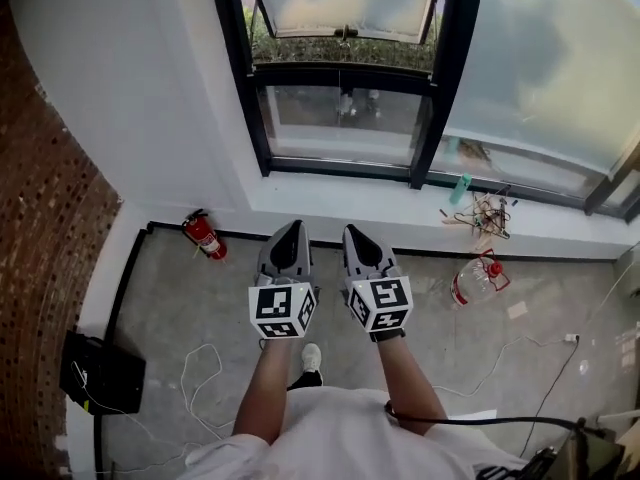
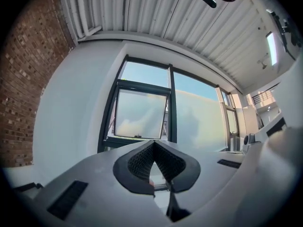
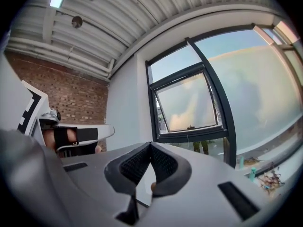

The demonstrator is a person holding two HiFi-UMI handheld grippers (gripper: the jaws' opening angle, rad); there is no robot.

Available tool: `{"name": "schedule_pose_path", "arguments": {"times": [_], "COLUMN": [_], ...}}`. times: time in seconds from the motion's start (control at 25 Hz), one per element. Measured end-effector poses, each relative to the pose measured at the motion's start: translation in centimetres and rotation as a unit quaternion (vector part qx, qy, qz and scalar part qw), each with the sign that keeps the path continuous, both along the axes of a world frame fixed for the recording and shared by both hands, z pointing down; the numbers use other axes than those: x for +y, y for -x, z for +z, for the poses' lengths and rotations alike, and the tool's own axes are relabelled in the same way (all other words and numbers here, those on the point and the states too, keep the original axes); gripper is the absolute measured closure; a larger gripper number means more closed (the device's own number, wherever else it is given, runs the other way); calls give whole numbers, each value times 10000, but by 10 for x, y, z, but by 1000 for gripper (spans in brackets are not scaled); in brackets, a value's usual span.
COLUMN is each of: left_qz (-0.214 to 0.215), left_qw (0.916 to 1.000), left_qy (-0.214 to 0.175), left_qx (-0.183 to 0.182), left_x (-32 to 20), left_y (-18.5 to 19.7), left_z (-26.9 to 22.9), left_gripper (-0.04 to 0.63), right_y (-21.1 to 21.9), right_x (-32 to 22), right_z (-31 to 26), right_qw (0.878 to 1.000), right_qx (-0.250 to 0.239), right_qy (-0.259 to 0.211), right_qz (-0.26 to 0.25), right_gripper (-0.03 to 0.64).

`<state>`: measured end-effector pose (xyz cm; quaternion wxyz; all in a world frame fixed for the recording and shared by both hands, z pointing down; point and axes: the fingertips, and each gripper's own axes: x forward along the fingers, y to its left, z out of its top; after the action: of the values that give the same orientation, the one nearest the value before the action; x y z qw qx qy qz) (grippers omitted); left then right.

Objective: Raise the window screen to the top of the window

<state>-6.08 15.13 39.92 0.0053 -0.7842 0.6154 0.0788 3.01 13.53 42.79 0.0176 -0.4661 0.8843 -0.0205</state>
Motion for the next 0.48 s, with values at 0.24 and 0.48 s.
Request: {"name": "schedule_pose_path", "arguments": {"times": [0.24, 0.48], "left_qz": [281, 534], "left_qw": [9993, 9974], "left_qy": [-13, 357], "left_qx": [264, 331], "left_x": [-87, -155], "left_y": [55, 59], "left_z": [1, 23], "left_gripper": [600, 600], "right_y": [50, 53], "right_x": [-77, -138], "right_z": [-3, 13], "right_qw": [9994, 9984], "right_qx": [144, 155], "right_qy": [-25, 264], "right_qz": [300, 474], "right_gripper": [617, 617]}}
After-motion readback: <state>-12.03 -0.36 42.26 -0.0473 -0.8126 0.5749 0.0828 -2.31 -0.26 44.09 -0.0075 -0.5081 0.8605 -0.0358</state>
